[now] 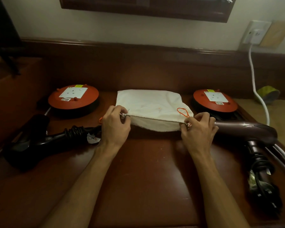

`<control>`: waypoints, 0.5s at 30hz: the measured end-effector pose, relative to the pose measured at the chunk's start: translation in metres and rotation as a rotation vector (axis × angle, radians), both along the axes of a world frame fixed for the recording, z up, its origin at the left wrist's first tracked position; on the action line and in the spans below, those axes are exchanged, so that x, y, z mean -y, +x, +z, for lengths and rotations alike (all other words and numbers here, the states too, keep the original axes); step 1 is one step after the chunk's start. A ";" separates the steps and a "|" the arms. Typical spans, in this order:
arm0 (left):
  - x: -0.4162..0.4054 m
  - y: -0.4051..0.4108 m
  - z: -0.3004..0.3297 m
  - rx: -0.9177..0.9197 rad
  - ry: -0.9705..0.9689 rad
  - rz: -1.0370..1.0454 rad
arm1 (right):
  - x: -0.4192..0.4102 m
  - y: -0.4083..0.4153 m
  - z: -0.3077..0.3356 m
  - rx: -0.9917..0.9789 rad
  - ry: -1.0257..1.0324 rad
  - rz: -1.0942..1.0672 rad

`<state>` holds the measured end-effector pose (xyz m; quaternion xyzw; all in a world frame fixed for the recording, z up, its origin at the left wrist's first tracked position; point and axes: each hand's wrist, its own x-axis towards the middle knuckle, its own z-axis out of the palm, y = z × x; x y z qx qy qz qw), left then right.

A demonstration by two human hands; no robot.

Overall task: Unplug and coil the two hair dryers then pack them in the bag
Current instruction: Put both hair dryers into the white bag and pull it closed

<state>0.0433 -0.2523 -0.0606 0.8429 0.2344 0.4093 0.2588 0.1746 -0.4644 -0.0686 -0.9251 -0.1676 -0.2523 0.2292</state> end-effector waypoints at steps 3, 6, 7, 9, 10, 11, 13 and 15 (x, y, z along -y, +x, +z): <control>-0.003 -0.001 -0.005 -0.041 0.055 0.016 | 0.000 0.002 -0.003 0.001 -0.063 0.093; -0.011 -0.005 -0.004 -0.122 0.148 0.061 | 0.003 0.004 -0.002 -0.078 -0.107 0.140; -0.015 -0.008 -0.003 -0.141 0.163 0.052 | 0.005 0.006 0.000 -0.086 -0.116 0.121; -0.022 -0.013 -0.001 -0.181 0.165 -0.059 | 0.010 0.008 0.002 -0.079 -0.162 0.081; -0.023 -0.015 0.001 -0.217 0.170 -0.151 | 0.013 0.009 0.003 -0.079 -0.197 0.068; -0.024 -0.018 0.002 -0.267 0.189 -0.235 | 0.016 0.010 0.005 -0.088 -0.231 0.060; -0.030 -0.024 0.004 -0.352 0.242 -0.333 | 0.025 0.014 0.012 -0.120 -0.270 0.040; -0.038 -0.029 0.005 -0.402 0.274 -0.337 | 0.032 0.019 0.021 -0.140 -0.290 0.034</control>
